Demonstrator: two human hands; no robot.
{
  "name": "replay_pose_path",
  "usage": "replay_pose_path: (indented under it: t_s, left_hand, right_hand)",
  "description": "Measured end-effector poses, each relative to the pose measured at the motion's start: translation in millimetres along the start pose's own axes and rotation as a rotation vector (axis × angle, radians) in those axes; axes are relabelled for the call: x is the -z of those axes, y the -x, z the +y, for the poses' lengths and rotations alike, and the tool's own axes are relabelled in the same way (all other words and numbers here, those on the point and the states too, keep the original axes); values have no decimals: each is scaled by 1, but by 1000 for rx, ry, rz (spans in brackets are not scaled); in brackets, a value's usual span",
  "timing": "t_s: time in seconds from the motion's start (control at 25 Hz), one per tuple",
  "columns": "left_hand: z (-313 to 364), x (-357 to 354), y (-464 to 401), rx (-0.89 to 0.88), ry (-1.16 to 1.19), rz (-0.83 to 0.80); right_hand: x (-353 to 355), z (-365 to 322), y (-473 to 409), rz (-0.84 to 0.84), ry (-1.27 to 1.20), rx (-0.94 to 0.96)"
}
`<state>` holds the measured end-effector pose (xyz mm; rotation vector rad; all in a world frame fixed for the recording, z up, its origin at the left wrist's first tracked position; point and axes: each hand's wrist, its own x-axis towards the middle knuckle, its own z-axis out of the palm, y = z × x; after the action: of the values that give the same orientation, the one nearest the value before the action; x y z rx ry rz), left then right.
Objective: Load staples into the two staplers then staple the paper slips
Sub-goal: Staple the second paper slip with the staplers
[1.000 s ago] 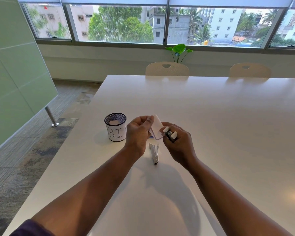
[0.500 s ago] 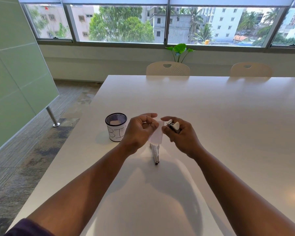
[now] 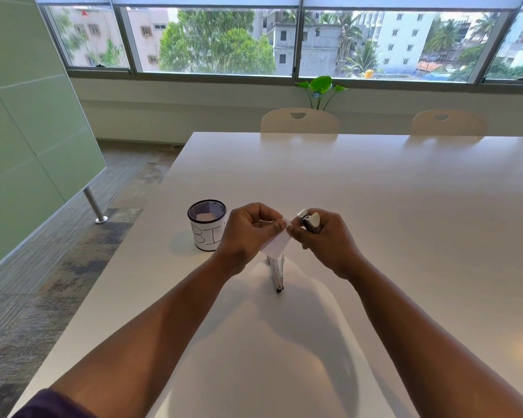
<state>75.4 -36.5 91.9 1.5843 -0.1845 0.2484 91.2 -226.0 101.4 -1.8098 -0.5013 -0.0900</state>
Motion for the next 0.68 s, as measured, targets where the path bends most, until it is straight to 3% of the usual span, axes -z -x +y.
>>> replay_pose_path:
  t_s: [0.68]
  left_hand:
    - [1, 2, 0, 99, 114, 69]
  right_hand:
    - [-3, -4, 3, 44, -154, -70]
